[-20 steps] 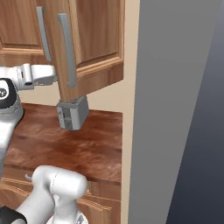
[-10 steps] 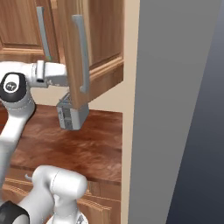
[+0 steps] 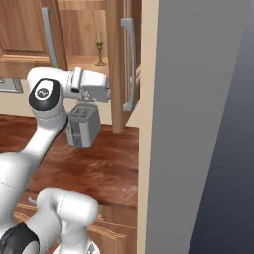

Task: Get the candle and the beer from the cabinet and move them to the dining counter.

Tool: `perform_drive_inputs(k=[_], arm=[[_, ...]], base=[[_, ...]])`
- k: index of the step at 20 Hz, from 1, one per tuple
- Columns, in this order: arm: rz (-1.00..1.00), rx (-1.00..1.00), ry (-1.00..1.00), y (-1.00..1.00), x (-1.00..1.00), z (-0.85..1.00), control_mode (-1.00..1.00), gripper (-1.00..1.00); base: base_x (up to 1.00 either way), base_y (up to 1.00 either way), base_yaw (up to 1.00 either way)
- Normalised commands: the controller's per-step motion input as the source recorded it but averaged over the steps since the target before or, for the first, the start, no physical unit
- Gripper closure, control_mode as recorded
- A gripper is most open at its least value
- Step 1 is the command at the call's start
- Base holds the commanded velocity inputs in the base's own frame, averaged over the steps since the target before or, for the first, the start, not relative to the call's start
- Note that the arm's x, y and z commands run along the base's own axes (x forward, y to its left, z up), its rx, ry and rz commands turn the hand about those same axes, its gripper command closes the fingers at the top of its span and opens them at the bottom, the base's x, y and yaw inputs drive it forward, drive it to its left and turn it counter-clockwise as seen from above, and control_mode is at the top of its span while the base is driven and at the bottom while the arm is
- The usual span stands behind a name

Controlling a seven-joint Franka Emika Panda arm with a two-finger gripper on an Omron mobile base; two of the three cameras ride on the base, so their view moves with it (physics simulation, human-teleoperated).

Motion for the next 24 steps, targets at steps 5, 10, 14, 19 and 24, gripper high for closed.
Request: perform_drive_inputs(k=[5,10,14,19,24], arm=[[-0.06,0.0,0.02,-0.52,-0.01,-0.17,-1.0,-1.0],[0.01,0.0,-0.14,0.2,-0.38,-0.01,-1.0,-1.0],[0.13,0.0,-0.15,0.86,-0.1,-0.07,-1.0,-1.0],[0.24,0.0,-0.15,0.92,0.0,-0.13,-1.0,-1.0],[0.37,0.03,-0.16,0.71,0.18,-0.1,-1.0,-1.0]], base=[[0.0,0.0,0.0],[0.0,0.0,0.0],[0.0,0.0,0.0],[0.0,0.0,0.0],[0.0,0.0,0.0]])
